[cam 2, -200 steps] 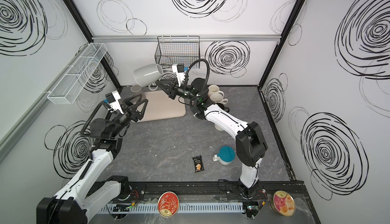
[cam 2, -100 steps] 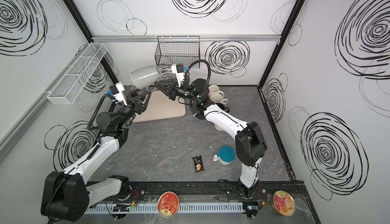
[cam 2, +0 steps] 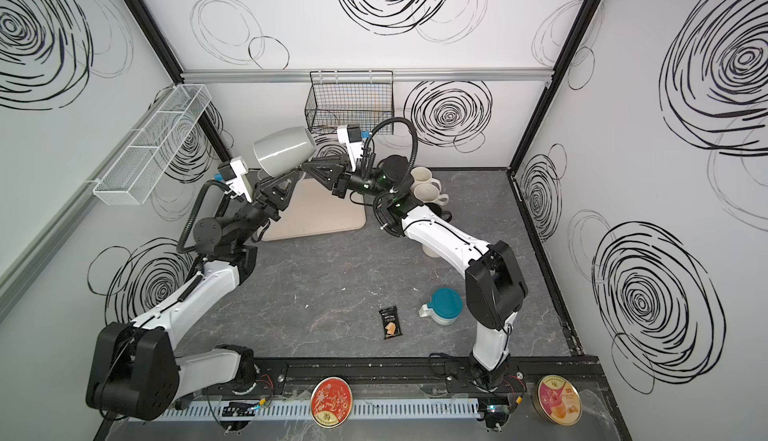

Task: Turn the mug right side up
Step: 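Grasp the grey mug with the left gripper while the right gripper releases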

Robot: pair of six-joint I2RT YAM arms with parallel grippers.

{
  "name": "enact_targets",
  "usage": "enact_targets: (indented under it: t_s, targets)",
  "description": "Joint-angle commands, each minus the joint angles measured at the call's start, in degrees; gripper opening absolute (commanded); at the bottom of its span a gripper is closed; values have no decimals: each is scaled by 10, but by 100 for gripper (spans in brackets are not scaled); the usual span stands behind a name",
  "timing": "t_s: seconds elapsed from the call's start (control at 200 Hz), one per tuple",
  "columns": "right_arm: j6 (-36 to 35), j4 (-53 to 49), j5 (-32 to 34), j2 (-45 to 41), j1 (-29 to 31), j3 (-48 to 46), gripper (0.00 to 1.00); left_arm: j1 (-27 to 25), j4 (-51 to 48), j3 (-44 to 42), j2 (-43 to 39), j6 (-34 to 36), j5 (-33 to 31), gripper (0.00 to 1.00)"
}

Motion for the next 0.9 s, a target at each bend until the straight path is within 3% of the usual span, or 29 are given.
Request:
enact_targets:
  t_s: [0.0,0.185,0.335,0.475,0.665,0.896]
  targets:
    - [-21,-17,30,-18,-11,-5,17,-9,45,35,-18,-2,25,0]
    - [-52,-87,54,-42,-27,-24,41,-8,17,36,-24,14,22,0]
    - [-92,-148,78,-77,-42,-55,52,-7,-62,39,-37,69,17,0]
    - [-143,-224,115,-117,-63,-86,55,-17,-213,59,-49,171,9,0]
    - [-208,-324,173,-165,-96,-115,56,-72,-492,119,-38,375,-38,0]
    - [-217,-407,256,-197,-134,-138,56,-145,-656,173,21,513,-119,0]
